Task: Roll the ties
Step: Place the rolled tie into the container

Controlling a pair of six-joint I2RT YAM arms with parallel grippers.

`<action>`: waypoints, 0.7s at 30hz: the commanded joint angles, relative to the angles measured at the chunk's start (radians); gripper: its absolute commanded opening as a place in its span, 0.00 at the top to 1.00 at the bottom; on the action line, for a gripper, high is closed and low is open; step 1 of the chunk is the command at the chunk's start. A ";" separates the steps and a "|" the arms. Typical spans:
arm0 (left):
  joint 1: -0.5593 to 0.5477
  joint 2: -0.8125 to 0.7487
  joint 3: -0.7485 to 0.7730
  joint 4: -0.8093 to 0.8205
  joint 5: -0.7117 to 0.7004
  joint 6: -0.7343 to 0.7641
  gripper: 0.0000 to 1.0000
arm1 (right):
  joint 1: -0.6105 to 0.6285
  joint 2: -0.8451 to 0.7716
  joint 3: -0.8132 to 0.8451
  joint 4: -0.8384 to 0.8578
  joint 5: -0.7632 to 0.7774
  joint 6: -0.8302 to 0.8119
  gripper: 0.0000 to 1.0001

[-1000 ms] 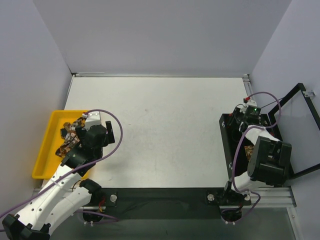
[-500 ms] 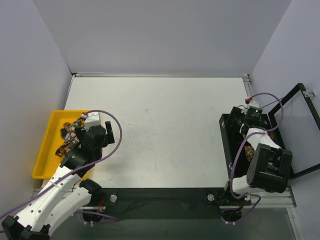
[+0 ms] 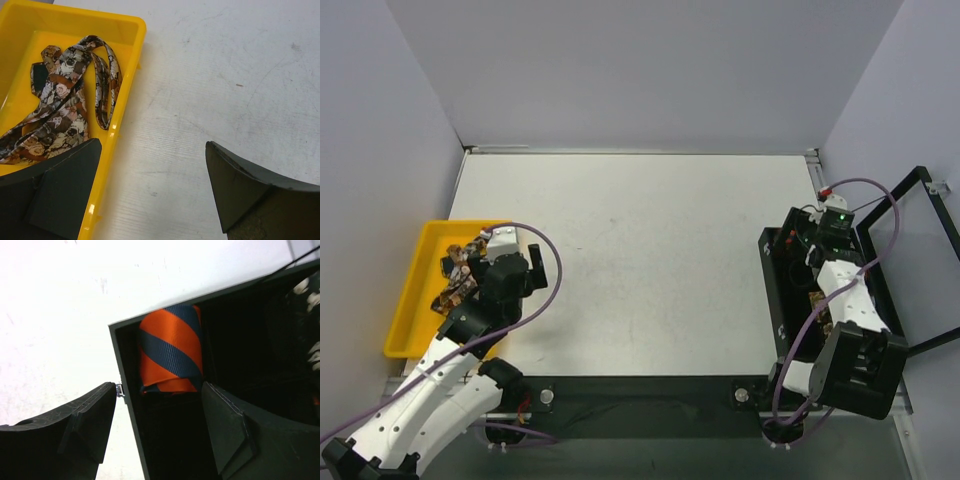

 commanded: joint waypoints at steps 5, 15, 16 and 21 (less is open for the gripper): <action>-0.005 -0.048 0.016 0.033 -0.034 0.004 0.03 | -0.001 -0.175 0.175 -0.229 0.077 0.077 0.30; -0.003 -0.141 0.180 -0.036 -0.123 0.022 0.03 | 0.020 -0.631 0.417 -0.609 0.232 0.108 0.06; -0.005 -0.152 0.194 -0.047 -0.156 0.022 0.03 | 0.065 -0.675 0.413 -0.619 0.282 0.081 0.04; -0.003 -0.293 0.202 -0.064 -0.191 0.019 0.03 | 0.088 -0.975 0.368 -0.695 0.350 0.022 0.00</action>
